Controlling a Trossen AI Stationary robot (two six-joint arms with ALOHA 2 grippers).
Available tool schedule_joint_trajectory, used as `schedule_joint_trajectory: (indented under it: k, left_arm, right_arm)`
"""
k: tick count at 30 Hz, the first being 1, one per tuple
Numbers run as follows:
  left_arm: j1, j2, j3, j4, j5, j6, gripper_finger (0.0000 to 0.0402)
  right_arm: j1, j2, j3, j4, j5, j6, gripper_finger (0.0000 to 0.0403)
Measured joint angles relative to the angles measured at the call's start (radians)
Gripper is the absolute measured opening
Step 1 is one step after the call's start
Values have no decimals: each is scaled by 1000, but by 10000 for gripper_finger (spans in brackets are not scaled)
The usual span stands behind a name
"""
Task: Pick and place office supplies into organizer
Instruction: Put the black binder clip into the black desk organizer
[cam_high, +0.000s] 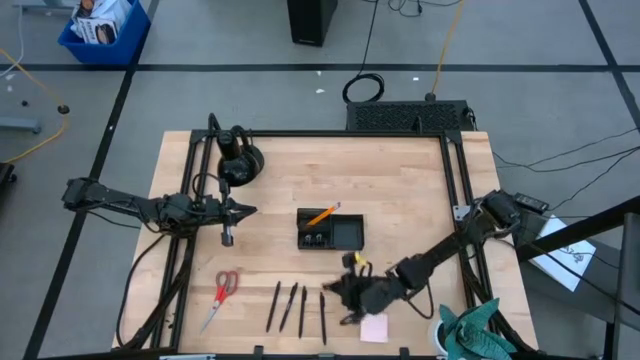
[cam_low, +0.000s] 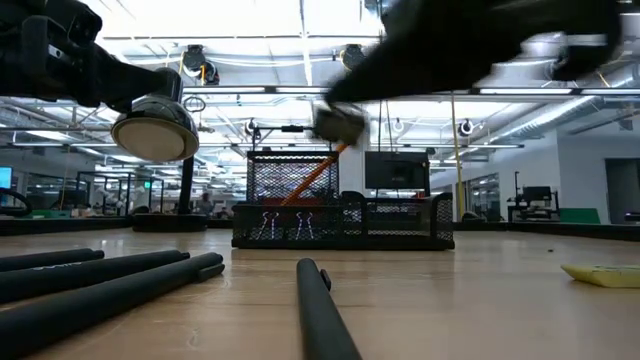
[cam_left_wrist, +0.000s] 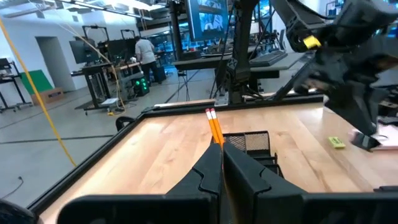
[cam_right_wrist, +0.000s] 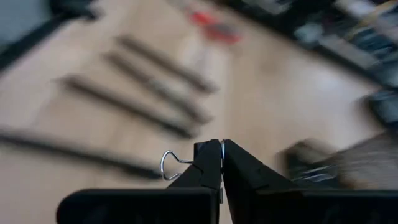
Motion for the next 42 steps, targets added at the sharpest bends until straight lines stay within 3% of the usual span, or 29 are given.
schedule_joint_trajectory:
  k: [4,14,42]
  left_arm:
    - [0,0,0,1,0,-6,21]
    - [0,0,0,0,0,-7,21]
    - [0,0,0,38,31,-9,21]
  right_arm:
    - [-79,-8,22,45,75,-104,1]
    - [-259,21,22,56,-82,-102,1]
    - [-328,50,15,-59,-98,-127,0]
